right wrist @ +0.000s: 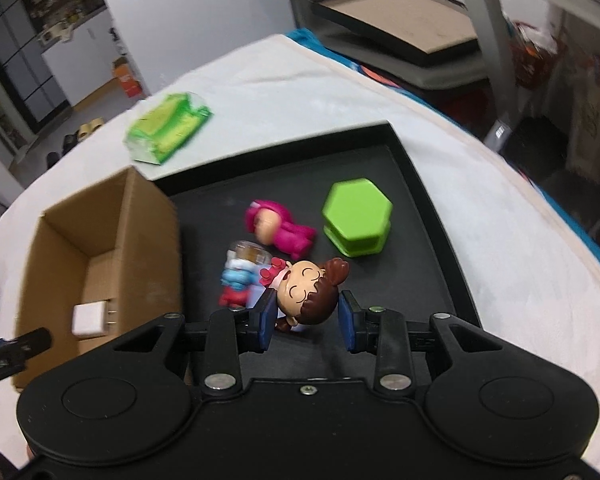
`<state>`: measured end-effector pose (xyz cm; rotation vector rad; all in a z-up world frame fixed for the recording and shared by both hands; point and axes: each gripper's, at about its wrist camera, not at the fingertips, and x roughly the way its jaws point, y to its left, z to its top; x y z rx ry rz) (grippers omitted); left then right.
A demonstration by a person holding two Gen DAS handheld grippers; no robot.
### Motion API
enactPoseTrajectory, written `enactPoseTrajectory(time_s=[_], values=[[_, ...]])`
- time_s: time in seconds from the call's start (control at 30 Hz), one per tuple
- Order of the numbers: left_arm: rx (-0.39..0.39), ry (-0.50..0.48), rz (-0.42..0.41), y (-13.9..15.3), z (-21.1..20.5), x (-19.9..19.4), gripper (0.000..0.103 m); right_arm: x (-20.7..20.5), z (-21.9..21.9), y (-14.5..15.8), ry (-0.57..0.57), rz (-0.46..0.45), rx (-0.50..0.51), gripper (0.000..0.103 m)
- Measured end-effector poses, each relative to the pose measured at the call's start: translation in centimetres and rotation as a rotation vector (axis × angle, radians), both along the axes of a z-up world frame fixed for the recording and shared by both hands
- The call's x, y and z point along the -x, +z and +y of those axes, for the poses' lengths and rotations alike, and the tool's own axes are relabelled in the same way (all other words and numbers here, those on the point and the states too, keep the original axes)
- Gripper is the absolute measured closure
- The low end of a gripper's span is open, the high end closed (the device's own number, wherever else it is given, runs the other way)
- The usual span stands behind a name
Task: Organize rigid objects
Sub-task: 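Carry the doll figure into the box beside the adapter and release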
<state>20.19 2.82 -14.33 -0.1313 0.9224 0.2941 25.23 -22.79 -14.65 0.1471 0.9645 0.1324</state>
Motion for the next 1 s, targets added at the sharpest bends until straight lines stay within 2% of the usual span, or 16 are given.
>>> enactPoseTrajectory(time_s=[0.27,0.37,0.57,0.67,0.73,0.83,0.9,1.0], values=[[0.023,0.016,0.004,-0.3,0.8,0.1,0.025,0.1,3.6,2.6,0.089,-0.054,-0.013,0.071],[0.028,0.013,0.007,-0.4,0.9,0.2,0.029,0.2,4.7,3.2,0.111,-0.066,-0.015,0.071],[0.056,0.013,0.016,-0.8,1.4,0.2,0.047,0.1,6.6,3.6,0.145,-0.078,-0.014,0.071],[0.076,0.023,0.023,-1.1,1.9,0.2,0.061,0.0,7.4,3.7,0.163,-0.081,-0.018,0.071],[0.093,0.033,0.027,-1.3,2.2,0.2,0.076,0.0,8.1,3.8,0.179,-0.083,-0.027,0.071],[0.121,0.052,0.026,-1.6,2.8,0.1,0.089,0.1,9.2,3.9,0.208,-0.086,-0.030,0.071],[0.143,0.044,0.013,-1.6,3.1,0.2,0.093,0.0,9.9,3.8,0.223,-0.085,-0.031,0.071],[0.126,0.027,0.001,-1.5,2.8,0.4,0.093,-0.2,10.8,3.7,0.240,-0.082,-0.033,0.071]])
